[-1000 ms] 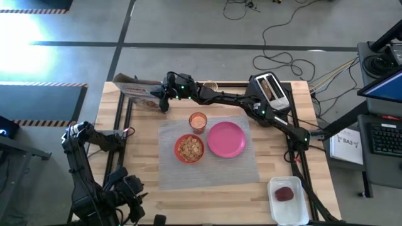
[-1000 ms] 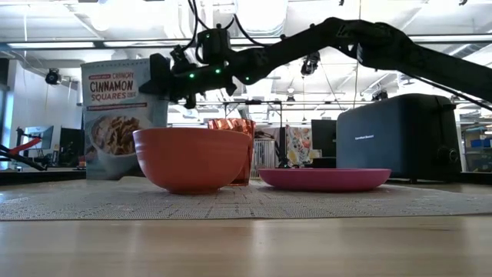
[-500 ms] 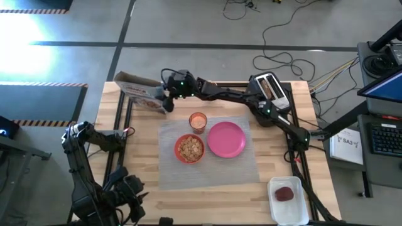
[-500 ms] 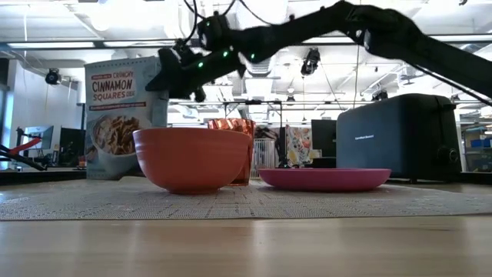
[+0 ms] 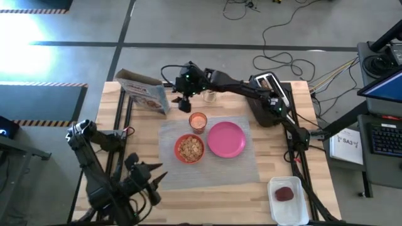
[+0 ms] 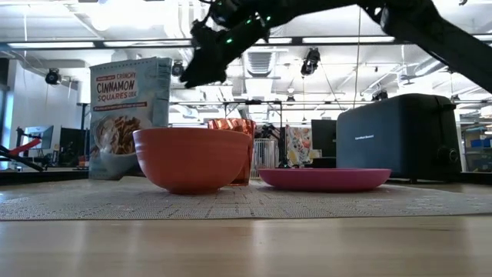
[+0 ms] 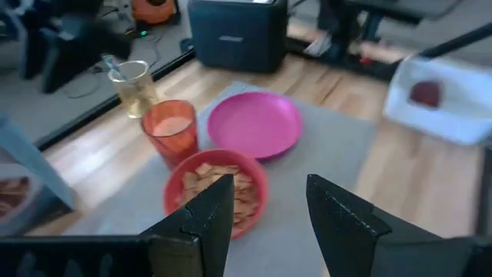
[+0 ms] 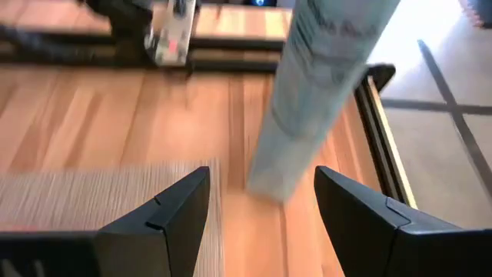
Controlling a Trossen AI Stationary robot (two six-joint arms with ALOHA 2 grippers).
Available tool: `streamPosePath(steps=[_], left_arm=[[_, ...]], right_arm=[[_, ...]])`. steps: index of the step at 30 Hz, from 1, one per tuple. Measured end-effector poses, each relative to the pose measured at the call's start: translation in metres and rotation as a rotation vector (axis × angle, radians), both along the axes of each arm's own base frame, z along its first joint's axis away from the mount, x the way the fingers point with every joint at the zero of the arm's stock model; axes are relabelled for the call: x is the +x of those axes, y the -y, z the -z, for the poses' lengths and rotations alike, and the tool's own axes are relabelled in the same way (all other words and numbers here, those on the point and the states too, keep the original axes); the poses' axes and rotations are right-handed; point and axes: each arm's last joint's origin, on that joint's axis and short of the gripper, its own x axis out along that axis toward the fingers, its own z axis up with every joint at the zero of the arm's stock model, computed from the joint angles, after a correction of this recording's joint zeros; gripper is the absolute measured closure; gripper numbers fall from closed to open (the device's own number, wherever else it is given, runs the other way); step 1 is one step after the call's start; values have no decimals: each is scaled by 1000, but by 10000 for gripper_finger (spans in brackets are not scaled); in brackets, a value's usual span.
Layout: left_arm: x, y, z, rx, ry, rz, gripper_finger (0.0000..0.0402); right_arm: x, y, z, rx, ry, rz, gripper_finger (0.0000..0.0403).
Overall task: Arrange a breakfast setting
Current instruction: Pour the cereal from the blue cereal box into the orange bowl
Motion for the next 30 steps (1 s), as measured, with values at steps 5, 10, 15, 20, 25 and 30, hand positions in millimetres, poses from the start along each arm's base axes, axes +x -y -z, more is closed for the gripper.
streamPosePath(steps=[5,10,15,20,25,30], left_arm=[[23,-21,3,72,-182,2,245],[49,-52,3,182,-313,-23,231],[73,-99,-7,251,-400,-97,229],[73,-152,-36,245,-463,-138,229],[44,-207,-81,143,-402,-210,229],[14,-253,-118,-18,-329,-208,228]], right_arm=[[-26,-5,-19,-13,-109,-26,186],[-49,-8,-38,-10,-165,-29,192],[-63,-6,-45,9,-209,-14,193],[-72,-1,-39,38,-295,-9,193],[-77,9,-32,48,-328,5,193],[-79,17,-21,65,-361,21,193]])
